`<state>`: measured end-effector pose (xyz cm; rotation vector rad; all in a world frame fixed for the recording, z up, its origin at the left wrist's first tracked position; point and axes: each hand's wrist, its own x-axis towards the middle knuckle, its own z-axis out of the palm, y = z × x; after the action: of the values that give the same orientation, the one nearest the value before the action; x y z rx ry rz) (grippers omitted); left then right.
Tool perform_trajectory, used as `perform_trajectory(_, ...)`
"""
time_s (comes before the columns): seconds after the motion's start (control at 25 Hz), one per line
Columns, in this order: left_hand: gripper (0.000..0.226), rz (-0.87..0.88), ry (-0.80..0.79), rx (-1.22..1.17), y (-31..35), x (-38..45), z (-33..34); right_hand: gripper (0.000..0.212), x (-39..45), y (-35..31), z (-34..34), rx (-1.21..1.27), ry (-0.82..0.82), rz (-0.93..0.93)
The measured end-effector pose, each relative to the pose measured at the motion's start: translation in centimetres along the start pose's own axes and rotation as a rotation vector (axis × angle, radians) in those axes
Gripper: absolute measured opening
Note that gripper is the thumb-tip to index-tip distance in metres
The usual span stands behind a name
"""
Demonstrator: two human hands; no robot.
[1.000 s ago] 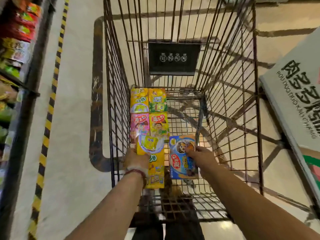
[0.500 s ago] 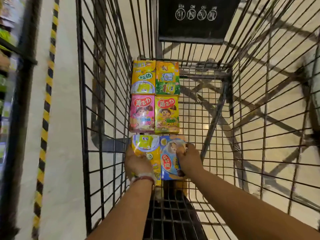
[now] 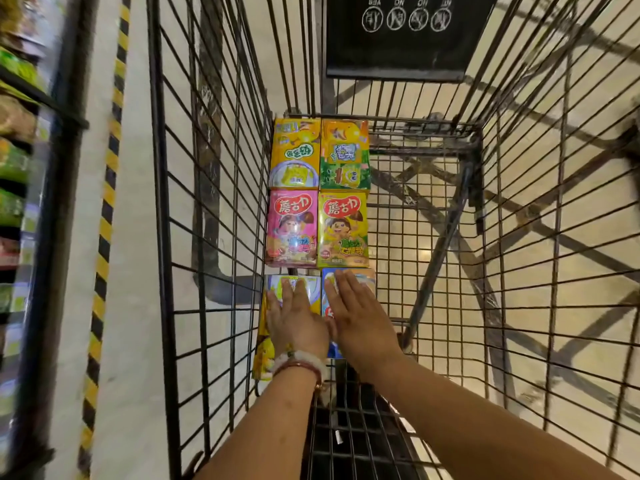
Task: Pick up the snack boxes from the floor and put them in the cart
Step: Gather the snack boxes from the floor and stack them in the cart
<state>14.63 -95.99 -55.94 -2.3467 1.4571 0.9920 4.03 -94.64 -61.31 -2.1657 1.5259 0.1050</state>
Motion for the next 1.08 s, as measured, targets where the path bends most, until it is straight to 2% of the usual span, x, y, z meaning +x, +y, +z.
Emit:
perform_trajectory(0.16, 0.066, -0.050, -0.079, 0.005, 0.2, -0.2, -0.3, 0.056, -0.2, -0.3, 0.2, -0.038, 0.066, 0.033)
perform_trajectory(0.32, 0.082, -0.060, -0.186, 0.013, -0.2, -1.2, -0.2, 0.056, -0.7, 0.0, 0.6, -0.059, 0.083, 0.005)
perform_trajectory(0.44, 0.095, -0.036, -0.187, 0.011, -1.4, -2.0, 0.6, 0.055, -1.2, 0.1, 0.8, -0.048, 0.088, 0.009)
perform_trajectory(0.52, 0.092, 0.015, -0.097, -0.057, -1.5, -2.2, 1.0, 0.053, -1.5, 0.2, 0.9, -0.055, 0.119, -0.008)
perform_trajectory(0.68, 0.070, 0.112, 0.062, -0.184, -1.7, -1.7, 1.5, 0.052, -2.1, 0.1, 1.5, -0.061, 0.181, -0.016)
perform_trajectory(0.84, 0.060, 0.085, 0.035, -0.137, -2.4, -1.3, 2.1, 0.052, -1.8, -0.9, 2.0, -0.089, 0.224, -0.003)
perform_trajectory(1.08, 0.066, 0.039, -0.005, -0.131, -1.6, -1.8, 0.8, 0.055, -1.6, -1.3, 1.4, -0.062, 0.030, 0.009)
